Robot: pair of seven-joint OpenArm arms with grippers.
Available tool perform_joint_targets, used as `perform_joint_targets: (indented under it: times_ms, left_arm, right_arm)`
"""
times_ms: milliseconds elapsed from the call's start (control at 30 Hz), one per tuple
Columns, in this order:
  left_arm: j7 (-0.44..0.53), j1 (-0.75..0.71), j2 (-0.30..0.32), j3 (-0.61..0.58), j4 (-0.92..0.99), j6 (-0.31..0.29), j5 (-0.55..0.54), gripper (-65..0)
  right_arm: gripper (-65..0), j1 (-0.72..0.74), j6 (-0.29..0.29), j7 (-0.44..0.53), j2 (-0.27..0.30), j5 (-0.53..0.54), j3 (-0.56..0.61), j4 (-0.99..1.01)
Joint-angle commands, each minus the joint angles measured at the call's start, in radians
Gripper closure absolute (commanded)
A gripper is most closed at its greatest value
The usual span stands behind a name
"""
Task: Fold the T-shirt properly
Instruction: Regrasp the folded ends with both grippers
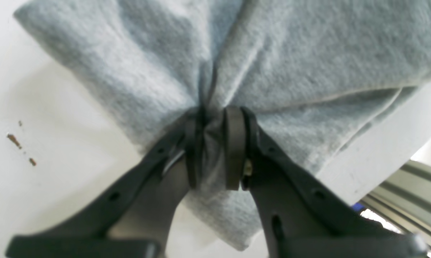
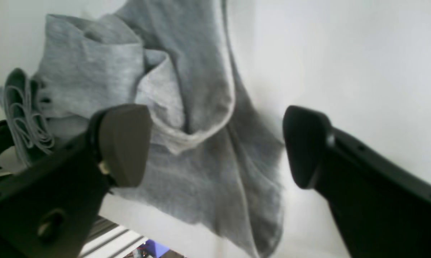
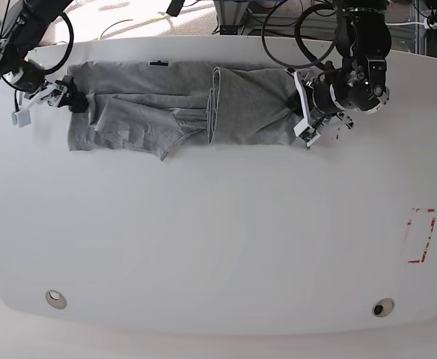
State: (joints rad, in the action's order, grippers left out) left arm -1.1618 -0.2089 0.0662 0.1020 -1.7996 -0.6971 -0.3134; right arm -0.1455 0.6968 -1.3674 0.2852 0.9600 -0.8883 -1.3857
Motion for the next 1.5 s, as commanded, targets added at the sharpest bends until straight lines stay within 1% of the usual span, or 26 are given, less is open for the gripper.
perform_joint_targets:
  times_ms: [0, 133, 267, 433, 500, 533, 600, 667, 700, 733, 833, 900, 967, 1033, 1167, 1267, 1333, 1467]
  left_arm:
    - [0.0, 0.007, 0.005, 0.009, -0.016, -0.001, 0.0, -7.8]
    - [0.0, 0.009, 0.005, 0.008, -0.016, -0.001, 0.0, -7.9]
    - [0.0, 0.009, 0.005, 0.008, -0.016, -0.001, 0.0, -7.9]
    - [0.0, 0.009, 0.005, 0.008, -0.016, -0.001, 0.0, -7.9]
    - [0.001, 0.009, 0.005, 0.008, -0.016, -0.001, 0.0, -7.9]
    - [0.001, 0.01, 0.005, 0.008, -0.016, -0.001, 0.0, -7.9]
    - [-0.002, 0.026, 0.005, 0.008, -0.016, -0.001, -0.002, -8.2]
    - [-0.002, 0.035, 0.005, 0.008, -0.016, -0.001, -0.002, -8.2]
    - [-0.004, 0.036, 0.005, 0.008, -0.016, -0.001, -0.002, -8.3]
    - [-0.01, 0.036, 0.005, 0.006, -0.016, -0.001, -0.002, -8.7]
    - [-0.036, 0.067, 0.005, 0.009, -0.032, -0.001, -0.002, -13.5]
    - [-0.042, 0.075, 0.005, 0.011, -0.049, -0.001, -0.003, -15.7]
    - [-0.043, 0.078, 0.005, 0.012, -0.085, -0.001, -0.017, -15.8]
    - [-0.043, 0.078, 0.005, 0.032, -0.121, -0.001, -0.054, -16.0]
    - [-0.043, 0.078, 0.007, 0.135, -0.13, -0.001, -0.183, -16.2]
    - [-0.043, 0.068, 0.013, 0.187, -0.127, -0.001, -0.254, -16.4]
    - [-0.043, 0.058, 0.014, 0.193, -0.125, -0.001, -0.261, -16.4]
    - [-0.042, 0.045, 0.011, 0.193, -0.104, -0.001, -0.261, -16.4]
  right_arm:
    - [-55.5, -0.006, 0.001, -0.014, -0.036, -0.005, 0.047, -0.07]
    - [-55.5, -0.007, 0.001, -0.014, -0.099, -0.008, 0.102, -0.157]
    - [-55.5, -0.003, 0.001, -0.014, -0.142, -0.008, 0.137, -0.185]
    - [-55.3, 0.004, 0.001, -0.005, -0.157, -0.014, 0.188, -0.185]
    - [-52.3, 0.002, 0.001, 0.015, -0.157, -0.014, 0.192, -0.185]
    - [-48.0, 0.002, 0.001, 0.024, -0.157, -0.014, 0.192, -0.183]
    - [-30.9, 0.004, 0.001, 0.047, -0.157, -0.016, 0.194, -0.183]
    - [-15.4, 0.004, 0.001, 0.059, -0.154, -0.016, 0.194, -0.183]
    - [-4.9, 0.005, 0.001, 0.067, -0.152, -0.016, 0.194, -0.183]
    - [0.0, 0.005, 0.001, 0.07, -0.149, -0.016, 0.194, -0.183]
    - [0.0, 0.004, 0.001, 0.07, -0.146, -0.016, 0.192, -0.191]
    - [0.0, 0.001, 0.001, 0.072, -0.128, -0.014, 0.192, -0.197]
    - [0.0, -0.004, 0.001, 0.072, -0.12, -0.014, 0.192, -0.215]
    - [0.0, -0.007, 0.001, 0.072, -0.119, -0.014, 0.191, -0.237]
    - [0.0, -0.013, 0.001, 0.072, -0.114, -0.014, 0.189, -0.266]
    - [0.0, -0.018, 0.001, 0.073, -0.108, -0.014, 0.188, -0.292]
    - [0.0, -0.018, 0.001, 0.073, -0.096, -0.014, 0.192, -0.312]
    - [0.0, -0.024, 0.001, 0.067, -0.096, -0.014, 0.194, -0.396]
